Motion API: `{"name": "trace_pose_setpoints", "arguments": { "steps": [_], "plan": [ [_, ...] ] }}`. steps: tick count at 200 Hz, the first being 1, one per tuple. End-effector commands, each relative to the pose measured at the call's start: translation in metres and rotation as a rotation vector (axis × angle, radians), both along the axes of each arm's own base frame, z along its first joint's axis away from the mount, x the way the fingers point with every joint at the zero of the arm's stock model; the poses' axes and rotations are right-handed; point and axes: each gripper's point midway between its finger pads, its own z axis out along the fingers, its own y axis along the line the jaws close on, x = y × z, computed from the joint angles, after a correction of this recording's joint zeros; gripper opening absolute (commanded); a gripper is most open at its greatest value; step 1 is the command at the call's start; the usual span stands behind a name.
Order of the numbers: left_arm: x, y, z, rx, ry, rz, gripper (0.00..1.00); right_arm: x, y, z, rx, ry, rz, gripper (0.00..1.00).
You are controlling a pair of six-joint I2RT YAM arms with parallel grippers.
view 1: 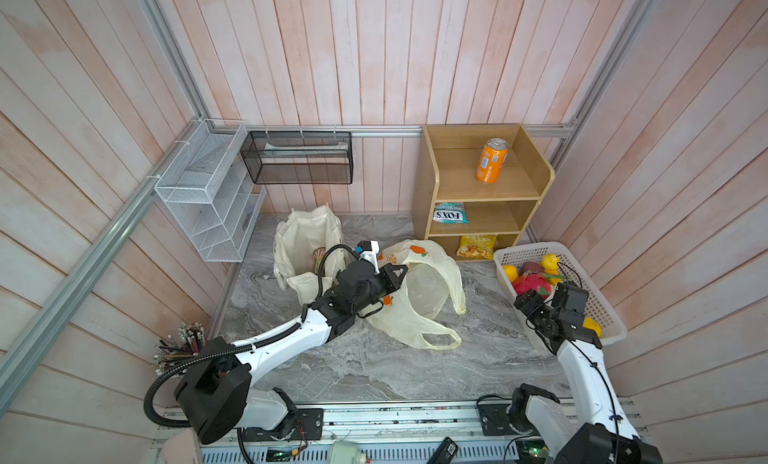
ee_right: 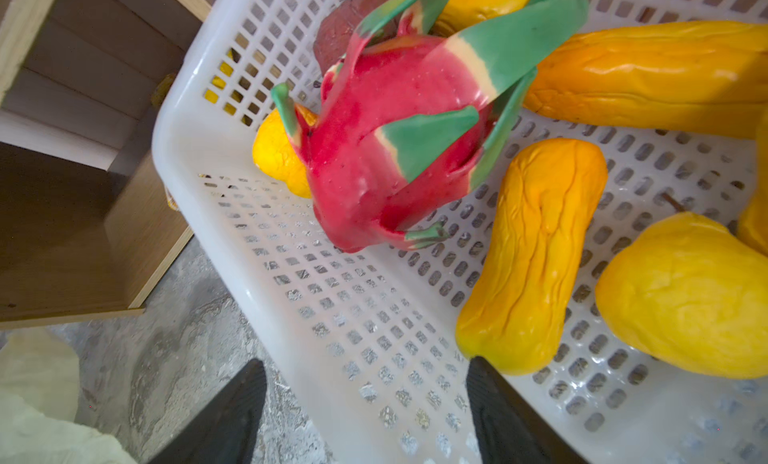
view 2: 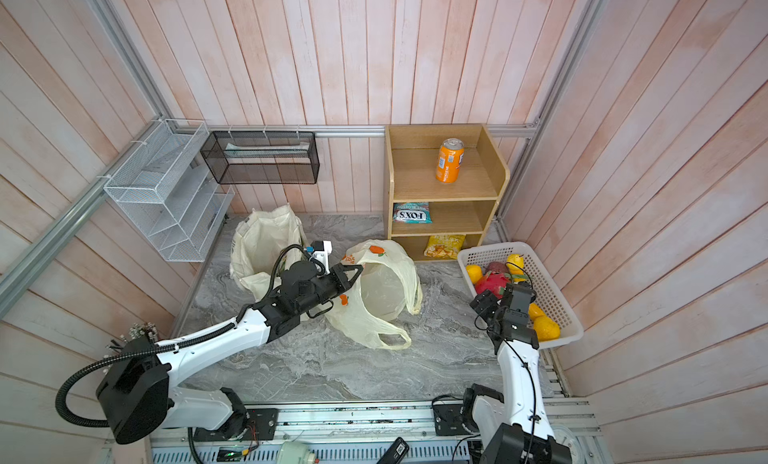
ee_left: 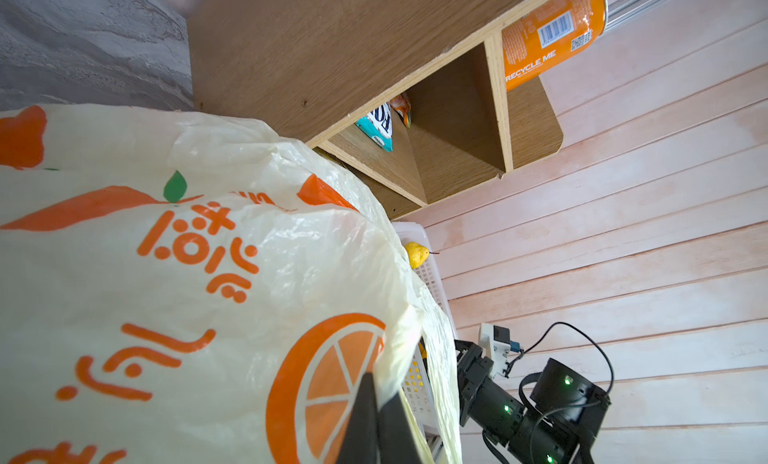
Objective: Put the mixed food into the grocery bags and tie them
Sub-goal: 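Move the right gripper over the fruit basket toward the red dragon fruit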
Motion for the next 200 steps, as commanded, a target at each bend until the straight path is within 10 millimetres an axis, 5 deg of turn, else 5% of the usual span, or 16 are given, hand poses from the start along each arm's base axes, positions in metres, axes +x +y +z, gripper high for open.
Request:
{"name": "trace_pose_setpoints", "arguments": {
  "steps": [1, 50, 90, 121, 200],
  "plan": [
    [-0.002, 0.001, -0.004, -0.017, 0.002, -0.007, 0.0, 0.006, 0.001, -0.003, 0.027, -0.019, -0.004, 0.78],
    [-0.003, 0.006, -0.005, -0.023, -0.001, -0.003, 0.0, 0.009, 0.042, -0.017, 0.254, -0.061, 0.106, 0.74],
    [-0.001, 0.004, -0.006, -0.029, 0.001, -0.008, 0.0, 0.016, 0.062, -0.005, 0.303, -0.104, 0.144, 0.73],
    [-0.002, 0.003, -0.005, -0.033, 0.001, -0.014, 0.0, 0.024, 0.052, 0.008, 0.239, -0.109, 0.129, 0.73],
    [0.0, -0.009, -0.007, -0.005, -0.035, -0.073, 0.0, 0.059, 0.009, 0.08, 0.146, -0.211, 0.033, 0.74]
  ]
}}
